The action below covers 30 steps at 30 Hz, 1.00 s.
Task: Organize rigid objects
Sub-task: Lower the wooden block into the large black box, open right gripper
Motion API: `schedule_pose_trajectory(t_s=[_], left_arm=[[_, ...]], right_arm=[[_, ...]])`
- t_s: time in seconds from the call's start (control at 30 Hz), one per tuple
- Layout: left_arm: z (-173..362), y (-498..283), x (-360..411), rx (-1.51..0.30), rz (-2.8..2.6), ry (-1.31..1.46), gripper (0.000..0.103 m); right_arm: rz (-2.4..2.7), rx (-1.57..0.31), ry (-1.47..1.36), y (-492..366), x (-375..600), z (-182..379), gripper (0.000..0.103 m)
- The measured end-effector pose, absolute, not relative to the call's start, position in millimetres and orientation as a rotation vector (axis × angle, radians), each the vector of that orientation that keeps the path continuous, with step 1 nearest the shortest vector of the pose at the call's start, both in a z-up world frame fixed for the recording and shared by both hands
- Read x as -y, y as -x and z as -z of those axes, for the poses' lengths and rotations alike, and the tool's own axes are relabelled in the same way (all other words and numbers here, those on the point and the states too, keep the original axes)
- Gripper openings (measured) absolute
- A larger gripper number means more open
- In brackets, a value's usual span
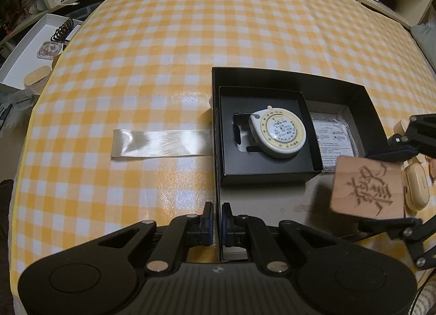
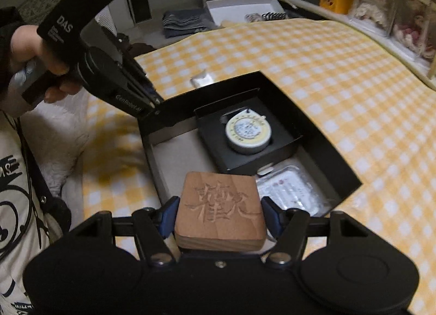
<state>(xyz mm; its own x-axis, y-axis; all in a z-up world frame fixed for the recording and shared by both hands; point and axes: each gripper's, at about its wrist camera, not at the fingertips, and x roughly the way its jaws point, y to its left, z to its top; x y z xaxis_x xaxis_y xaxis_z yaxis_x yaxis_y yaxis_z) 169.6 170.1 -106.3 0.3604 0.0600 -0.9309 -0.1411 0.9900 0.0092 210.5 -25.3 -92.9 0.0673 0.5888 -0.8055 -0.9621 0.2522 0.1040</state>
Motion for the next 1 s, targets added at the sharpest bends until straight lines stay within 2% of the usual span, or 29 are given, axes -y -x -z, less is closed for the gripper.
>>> schedule_pose_trajectory(t_s=[0.1, 0.2, 0.43, 0.6, 1.0], left_arm=[[106.1, -169.6, -169.8, -1.196, -0.130, 0.076, 0.006], [106.4, -169.7, -169.7, -1.197, -0.130, 0.074, 0.007], [102.8, -170.4, -169.5, -1.195, -0.133, 0.071, 0.007], [102.1, -170.1, -169.5, -1.195, -0.133, 0.071, 0.007], [102.0, -170.0, -169.4, -1.196, -0.134, 0.071, 0.006]], right_arm=[[-1.239, -0.875, 0.529, -210.3, 22.0, 96.5, 0.065], [-1.204, -0.918, 0.532, -214.5, 21.6, 97.1, 0.073], [-1.182, -0.934, 0.440, -225.5, 36.3, 83.9, 0.072], [-1.171, -0.962, 0.405, -227.0, 32.7, 81.6, 0.066], [-1.094, -0.978, 0.428, -218.5, 30.4, 76.6, 0.070]])
